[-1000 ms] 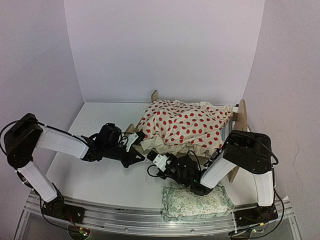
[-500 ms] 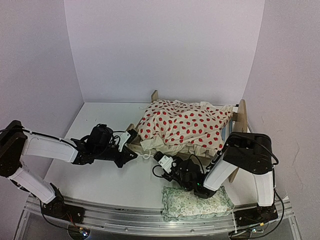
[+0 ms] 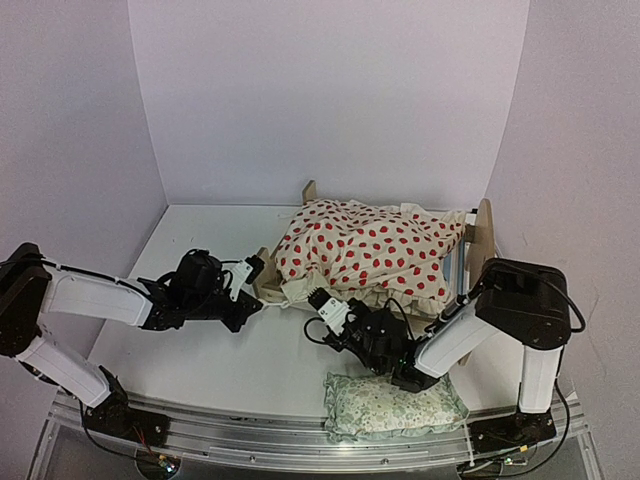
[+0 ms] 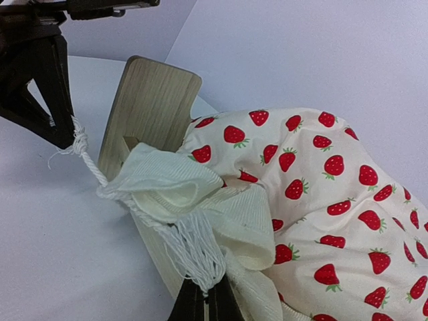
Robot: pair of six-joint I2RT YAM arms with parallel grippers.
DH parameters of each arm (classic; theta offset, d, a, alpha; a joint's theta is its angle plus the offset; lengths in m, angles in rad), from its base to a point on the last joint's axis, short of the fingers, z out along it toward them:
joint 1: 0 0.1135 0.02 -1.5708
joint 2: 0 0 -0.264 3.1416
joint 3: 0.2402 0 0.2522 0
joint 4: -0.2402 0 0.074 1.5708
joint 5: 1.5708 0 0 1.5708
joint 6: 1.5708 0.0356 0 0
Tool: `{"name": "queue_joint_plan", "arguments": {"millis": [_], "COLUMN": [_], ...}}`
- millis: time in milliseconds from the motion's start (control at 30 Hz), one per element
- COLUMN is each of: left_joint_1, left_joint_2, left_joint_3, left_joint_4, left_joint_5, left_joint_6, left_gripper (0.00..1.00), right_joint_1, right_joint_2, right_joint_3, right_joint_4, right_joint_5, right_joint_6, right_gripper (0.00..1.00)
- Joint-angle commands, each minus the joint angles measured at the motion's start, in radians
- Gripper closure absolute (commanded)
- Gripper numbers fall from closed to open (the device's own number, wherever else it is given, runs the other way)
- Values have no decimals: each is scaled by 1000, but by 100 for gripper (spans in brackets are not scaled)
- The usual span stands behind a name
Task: Set up the pet bed
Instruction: Tie the left ropes of the mattress closest to the robot on the bed frame.
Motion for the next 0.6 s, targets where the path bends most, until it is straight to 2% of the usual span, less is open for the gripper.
{"name": "queue_joint_plan", "arguments": {"millis": [0,267,567], "left_joint_1": [86,164,209], "left_joint_2": [-53,-21,90], "left_joint_3": [39,69,138], "left_joint_4": [-49,-87,-96], "left_joint_5": [-23,5,33], "left_joint_6": [-17,-14,-42], "left_gripper": [100,100,100], "right_joint_1": [7,24,57], "right_joint_2": [-67,-4,48], "right_joint_3": [-36,-86,-81], "right_joint_4": [-7,-32,-74], "right_joint_5": [74,98,248], "right_joint_6": [43,134,68], "right_gripper": [100,100,100]}}
